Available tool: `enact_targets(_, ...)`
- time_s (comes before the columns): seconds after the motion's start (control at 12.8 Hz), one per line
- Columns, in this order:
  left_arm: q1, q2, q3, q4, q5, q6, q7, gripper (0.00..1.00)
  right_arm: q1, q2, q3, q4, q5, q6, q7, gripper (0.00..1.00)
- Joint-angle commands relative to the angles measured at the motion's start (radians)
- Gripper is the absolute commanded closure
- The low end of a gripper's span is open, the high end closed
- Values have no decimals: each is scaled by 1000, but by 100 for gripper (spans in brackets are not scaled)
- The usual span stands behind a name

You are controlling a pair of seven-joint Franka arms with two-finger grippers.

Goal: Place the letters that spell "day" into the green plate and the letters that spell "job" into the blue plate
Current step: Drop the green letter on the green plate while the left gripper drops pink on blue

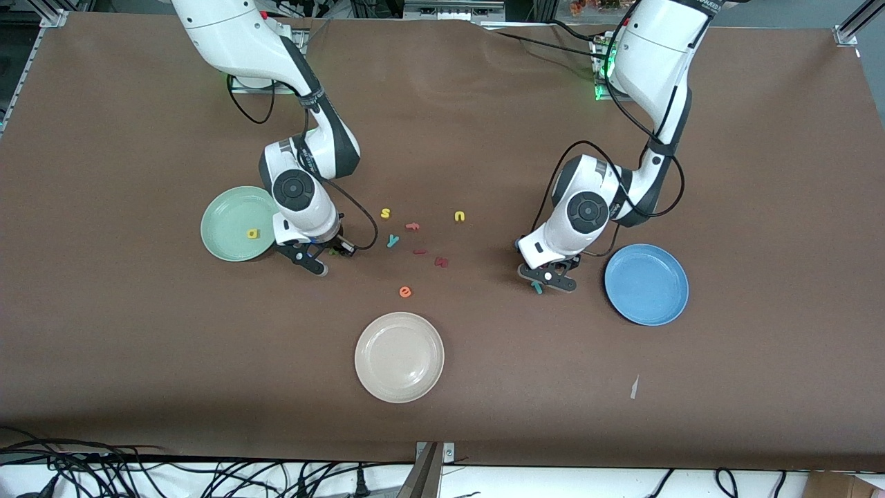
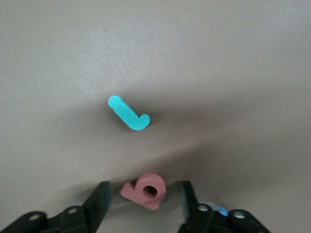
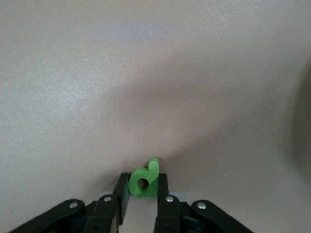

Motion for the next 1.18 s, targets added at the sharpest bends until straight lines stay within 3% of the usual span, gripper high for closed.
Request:
enact_targets(0.0,-20,14,9,-3,-24,23,25,72,-1,-35,-9,3,12,-15,-17,84)
enact_targets(0.16,-20,14,9,-3,-24,23,25,84,-4,-80,-36,2,12,-107,-52,84)
enact_targets(0.47,5,-17,12,-1,-21,12,26,86,-6,-209,-139,-125,11,-152,-380,83)
enact_targets(0.71,130,-103,12,-1,-21,-41,118,88,-6,-263,-254,-245,12,-137,-610,82)
enact_targets(0.86,227,-162,10,-4,-21,-84,228,88,-6,-269,-280,-270,12,-160,-658,80)
enact_targets(0.94,271,-190,10,-3,-21,-116,274,88,-6,-270,-300,-286,12,-176,-667,69)
enact_targets(1.02,311,-208,10,-6,-21,-135,323,87,-6,-270,-314,-302,12,-183,-690,39)
enact_targets(1.1,350,-207,10,-9,-21,-150,387,81,-6,-270,-316,-303,12,-189,-716,0)
